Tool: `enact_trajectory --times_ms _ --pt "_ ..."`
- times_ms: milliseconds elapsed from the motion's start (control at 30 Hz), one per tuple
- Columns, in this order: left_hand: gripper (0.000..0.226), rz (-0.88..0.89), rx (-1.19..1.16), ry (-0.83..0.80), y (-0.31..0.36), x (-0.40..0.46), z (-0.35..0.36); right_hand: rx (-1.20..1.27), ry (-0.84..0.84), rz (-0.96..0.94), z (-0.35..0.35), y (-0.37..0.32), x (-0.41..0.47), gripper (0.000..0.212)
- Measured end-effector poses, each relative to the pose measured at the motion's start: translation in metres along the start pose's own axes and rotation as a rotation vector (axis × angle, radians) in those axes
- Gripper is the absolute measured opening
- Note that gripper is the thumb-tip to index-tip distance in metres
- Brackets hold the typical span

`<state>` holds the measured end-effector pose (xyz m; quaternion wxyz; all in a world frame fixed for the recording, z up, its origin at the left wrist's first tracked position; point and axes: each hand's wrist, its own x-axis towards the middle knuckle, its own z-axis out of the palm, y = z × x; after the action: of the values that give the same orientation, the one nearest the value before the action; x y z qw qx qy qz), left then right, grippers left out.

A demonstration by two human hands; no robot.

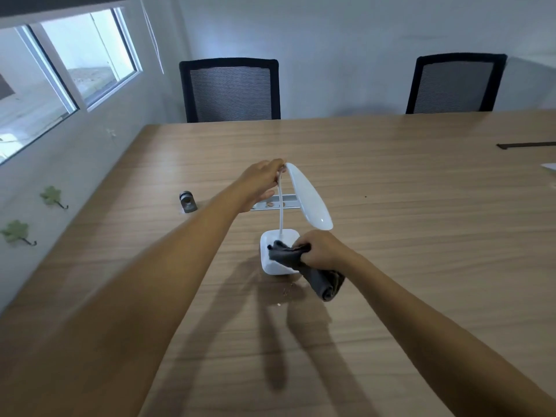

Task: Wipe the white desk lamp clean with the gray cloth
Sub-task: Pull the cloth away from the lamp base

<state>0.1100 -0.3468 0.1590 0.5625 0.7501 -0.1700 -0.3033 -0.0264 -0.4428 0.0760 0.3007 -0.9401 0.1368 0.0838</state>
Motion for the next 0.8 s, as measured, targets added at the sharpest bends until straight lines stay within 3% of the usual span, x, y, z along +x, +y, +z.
enact_trajectory --times_ms 167,267,467,567,700,733,800 --pt "0.035 0.004 0.028 0.052 0.002 -0.011 -0.001 0.213 0.058 0.091 -0.022 0.012 -0.02 0.018" --pt "0.045 0.0 0.032 0.102 0.001 -0.018 -0.005 0.365 0.092 0.156 -0.023 0.018 -0.033 0.025" --pt "0.017 -0.074 0.1 0.154 -0.043 -0.045 -0.019 0.772 0.124 0.246 -0.013 0.027 -0.049 0.028" --pt "0.013 -0.138 0.23 0.042 -0.086 -0.067 -0.024 0.976 0.123 0.301 -0.004 0.024 -0.054 0.032" --pt "0.065 -0.282 0.295 -0.197 -0.126 -0.094 -0.017 1.205 0.056 0.32 0.01 0.016 -0.056 0.037" --pt "0.067 -0.309 0.28 -0.232 -0.132 -0.096 -0.013 1.232 0.039 0.323 0.013 0.014 -0.056 0.034" --pt "0.05 -0.325 0.229 -0.258 -0.14 -0.099 -0.006 1.267 0.018 0.331 0.019 0.009 -0.054 0.031"
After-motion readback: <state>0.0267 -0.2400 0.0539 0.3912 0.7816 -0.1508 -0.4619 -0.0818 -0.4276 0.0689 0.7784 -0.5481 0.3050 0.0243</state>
